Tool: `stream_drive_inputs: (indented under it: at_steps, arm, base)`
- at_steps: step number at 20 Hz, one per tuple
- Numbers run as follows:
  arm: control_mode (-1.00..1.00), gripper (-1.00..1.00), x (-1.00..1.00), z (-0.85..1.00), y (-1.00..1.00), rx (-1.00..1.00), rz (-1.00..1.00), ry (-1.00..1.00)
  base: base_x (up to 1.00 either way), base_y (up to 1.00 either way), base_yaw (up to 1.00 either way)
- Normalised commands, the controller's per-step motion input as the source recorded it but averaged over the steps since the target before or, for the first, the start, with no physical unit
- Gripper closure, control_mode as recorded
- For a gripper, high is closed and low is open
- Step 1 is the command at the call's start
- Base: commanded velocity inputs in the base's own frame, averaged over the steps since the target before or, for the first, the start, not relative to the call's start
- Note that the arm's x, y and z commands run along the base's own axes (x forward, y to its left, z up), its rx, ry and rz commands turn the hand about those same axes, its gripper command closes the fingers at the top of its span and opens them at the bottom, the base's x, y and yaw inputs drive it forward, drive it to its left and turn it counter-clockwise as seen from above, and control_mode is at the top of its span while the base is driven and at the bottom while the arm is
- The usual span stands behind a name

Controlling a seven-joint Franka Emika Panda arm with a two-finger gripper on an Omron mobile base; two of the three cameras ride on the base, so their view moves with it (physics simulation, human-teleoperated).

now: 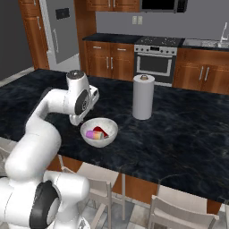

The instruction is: Open the fridge, grab two sodas, and place both sodas inside the bowl with ice on the dining counter.

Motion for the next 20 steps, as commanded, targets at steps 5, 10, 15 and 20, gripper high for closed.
stream_drive_inputs:
  at_steps: [5, 10, 15, 20]
  arm:
    - [-1.00, -1.00, -0.99, 0.54, 0.13, 0.00, -0.06, -0.09]
    - [-1.00, -1.00, -1.00, 0.51, 0.16, 0.00, -0.12, -0.07]
    - [-1.00, -1.00, -0.90, 0.68, 0.07, 0.00, -0.10, -0.11]
    - [-1.00, -1.00, -0.82, 0.67, 0.00, 0.00, -0.09, -0.16]
  base:
    - [0.00, 0.00, 0.00]
    - [0.00, 0.00, 0.00]
    - [0.00, 0.00, 0.00]
    - [0.00, 0.00, 0.00]
